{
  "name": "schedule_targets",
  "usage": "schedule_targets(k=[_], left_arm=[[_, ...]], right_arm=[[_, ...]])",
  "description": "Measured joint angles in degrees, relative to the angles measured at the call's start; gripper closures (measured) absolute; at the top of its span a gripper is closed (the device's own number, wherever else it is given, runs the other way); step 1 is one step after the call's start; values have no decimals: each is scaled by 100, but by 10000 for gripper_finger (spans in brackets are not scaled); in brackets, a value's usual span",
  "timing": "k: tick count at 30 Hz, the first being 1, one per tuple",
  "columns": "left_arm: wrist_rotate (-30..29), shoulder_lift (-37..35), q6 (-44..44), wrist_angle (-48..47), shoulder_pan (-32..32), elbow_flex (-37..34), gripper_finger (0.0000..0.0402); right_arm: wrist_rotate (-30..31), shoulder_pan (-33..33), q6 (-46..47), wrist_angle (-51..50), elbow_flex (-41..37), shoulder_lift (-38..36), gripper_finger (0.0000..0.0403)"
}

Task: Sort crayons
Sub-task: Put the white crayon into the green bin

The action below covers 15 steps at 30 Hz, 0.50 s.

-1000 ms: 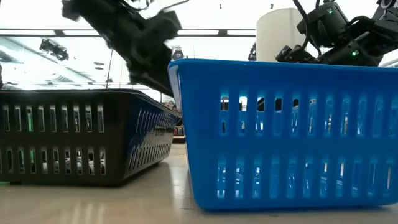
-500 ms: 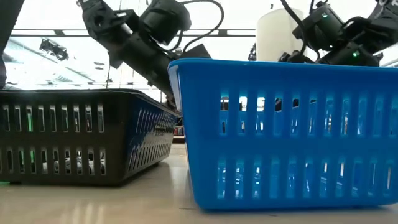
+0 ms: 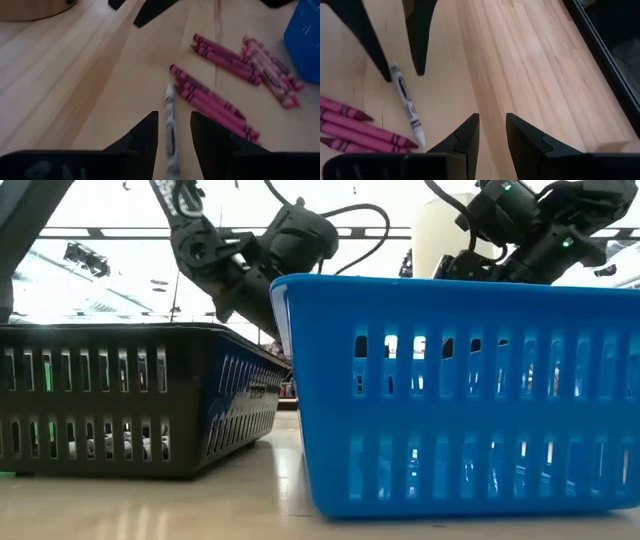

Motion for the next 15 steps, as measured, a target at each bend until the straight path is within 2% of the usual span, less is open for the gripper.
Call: schedule_targets(k=[3,15], left_arm=[[11,234,1,267,0,139,276],[-48,673,-176,182,0,229,285]], right_arm=[[110,108,138,-283,66,0,298],[199,317,369,-618,93,0,298]])
